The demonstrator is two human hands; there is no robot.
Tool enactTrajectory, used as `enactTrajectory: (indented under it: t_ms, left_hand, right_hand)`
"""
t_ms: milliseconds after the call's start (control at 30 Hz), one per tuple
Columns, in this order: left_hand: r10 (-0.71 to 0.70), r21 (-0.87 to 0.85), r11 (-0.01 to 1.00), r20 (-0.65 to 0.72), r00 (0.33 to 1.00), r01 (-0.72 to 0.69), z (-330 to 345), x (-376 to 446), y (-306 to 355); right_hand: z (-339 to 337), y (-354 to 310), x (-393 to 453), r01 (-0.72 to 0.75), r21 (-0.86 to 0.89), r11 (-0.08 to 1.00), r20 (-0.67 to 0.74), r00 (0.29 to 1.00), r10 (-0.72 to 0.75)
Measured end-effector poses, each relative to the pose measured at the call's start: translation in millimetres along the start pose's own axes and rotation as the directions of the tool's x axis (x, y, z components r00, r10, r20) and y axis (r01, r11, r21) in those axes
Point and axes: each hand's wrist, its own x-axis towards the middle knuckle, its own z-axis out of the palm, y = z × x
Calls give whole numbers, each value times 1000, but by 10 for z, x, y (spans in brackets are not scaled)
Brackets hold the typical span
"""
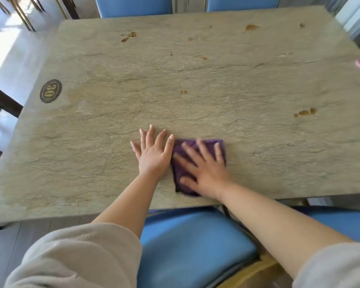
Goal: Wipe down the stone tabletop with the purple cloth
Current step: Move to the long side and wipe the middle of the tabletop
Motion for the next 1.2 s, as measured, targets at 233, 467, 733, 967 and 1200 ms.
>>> enactTrajectory:
  t_ms: [233,467,733,967,1200]
  left_hand:
    - [130,113,983,115,985,-143,419,11,706]
    - [-22,157,987,-40,999,28,934,42,1252]
    - [15,167,986,-137,990,8,990,55,1253]
    - [38,213,977,-135,990,-9,978,60,1255]
    - [4,240,971,-91,996,18,983,58,1277]
  right_hand:
    - [62,1037,-484,371,-105,923,4,928,-372]
    - [-136,1987,236,-243,16,970,-97,965,244]
    - [-62,1662,-69,-71,9,997,-109,991,72]
    - [-59,2201,-239,332,-96,938,-37,941,-337]
    - [-55,1645,-125,-208,47,977,-120,970,212]
